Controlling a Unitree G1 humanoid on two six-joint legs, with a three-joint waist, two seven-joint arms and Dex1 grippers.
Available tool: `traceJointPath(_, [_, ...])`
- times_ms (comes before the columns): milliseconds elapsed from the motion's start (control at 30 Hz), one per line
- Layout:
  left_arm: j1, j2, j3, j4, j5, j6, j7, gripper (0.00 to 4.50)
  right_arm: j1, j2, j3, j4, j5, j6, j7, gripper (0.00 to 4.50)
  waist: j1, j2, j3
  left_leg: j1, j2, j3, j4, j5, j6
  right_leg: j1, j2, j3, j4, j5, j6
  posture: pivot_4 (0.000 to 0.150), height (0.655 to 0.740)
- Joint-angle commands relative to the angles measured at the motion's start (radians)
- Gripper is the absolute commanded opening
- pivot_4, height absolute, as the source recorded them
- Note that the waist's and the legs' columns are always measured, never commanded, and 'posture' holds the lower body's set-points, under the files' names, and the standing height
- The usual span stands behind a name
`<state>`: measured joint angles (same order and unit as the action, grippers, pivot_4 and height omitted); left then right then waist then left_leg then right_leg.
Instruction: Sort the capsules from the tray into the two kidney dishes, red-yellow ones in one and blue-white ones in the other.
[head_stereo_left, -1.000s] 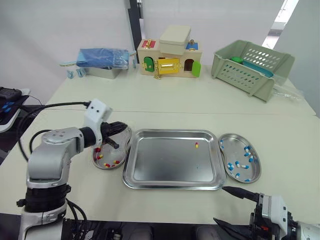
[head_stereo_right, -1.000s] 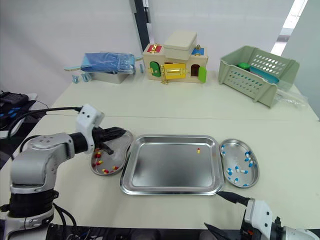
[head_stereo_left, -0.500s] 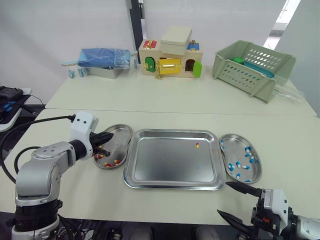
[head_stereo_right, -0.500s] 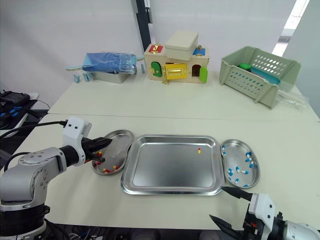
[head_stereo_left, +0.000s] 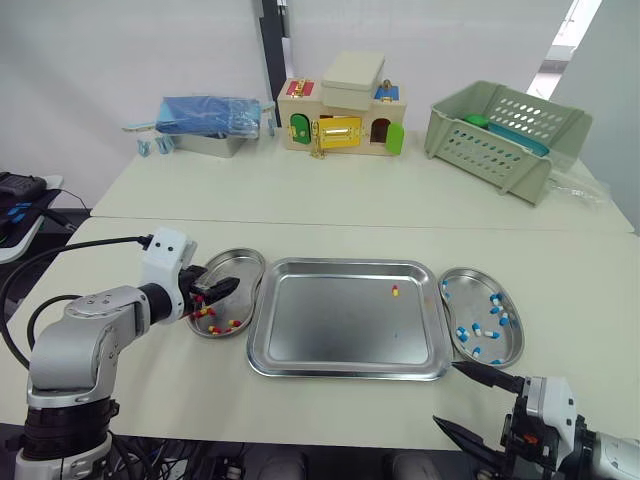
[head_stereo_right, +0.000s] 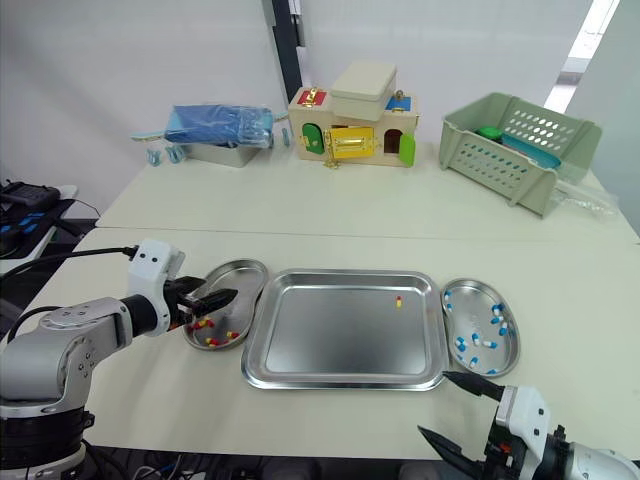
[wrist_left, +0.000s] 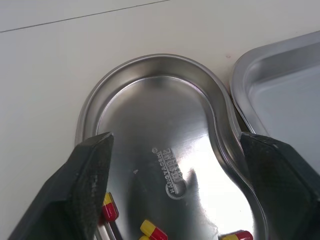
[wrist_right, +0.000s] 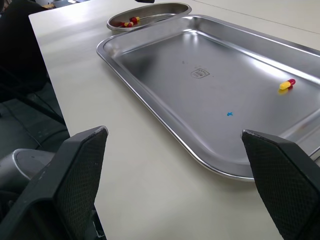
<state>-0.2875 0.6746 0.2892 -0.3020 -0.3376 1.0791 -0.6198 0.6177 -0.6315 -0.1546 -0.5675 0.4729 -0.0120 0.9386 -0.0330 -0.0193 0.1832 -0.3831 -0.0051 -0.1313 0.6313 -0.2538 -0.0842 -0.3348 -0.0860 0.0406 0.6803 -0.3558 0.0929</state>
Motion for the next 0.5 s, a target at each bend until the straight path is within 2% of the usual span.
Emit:
traceJointPath(33, [-0.005,0.028,0.005,-0.002,-0.012,-0.017,0.006,4.46,0.001,0.003,-0.006,-0.036,0.010,-0.017,0.005,4.50,0.000,0.000,0.000,0.000,0.000,0.000,0.000,0.000,0.000,0.000,0.000,0.000,0.000,0.000,0.000,0.150,0.7400])
traceJointPath(500, [-0.005,0.047,-0.016,0.018,-0.025,-0.031,0.012,4.46,-0.003,0.035,-0.005,-0.024,0.019,-0.065,0.028,4.50,0.000,0.000,0.000,0.000,0.000,0.000,0.000,0.000,0.000,0.000,0.000,0.000,0.000,0.000,0.000,0.150,0.7400])
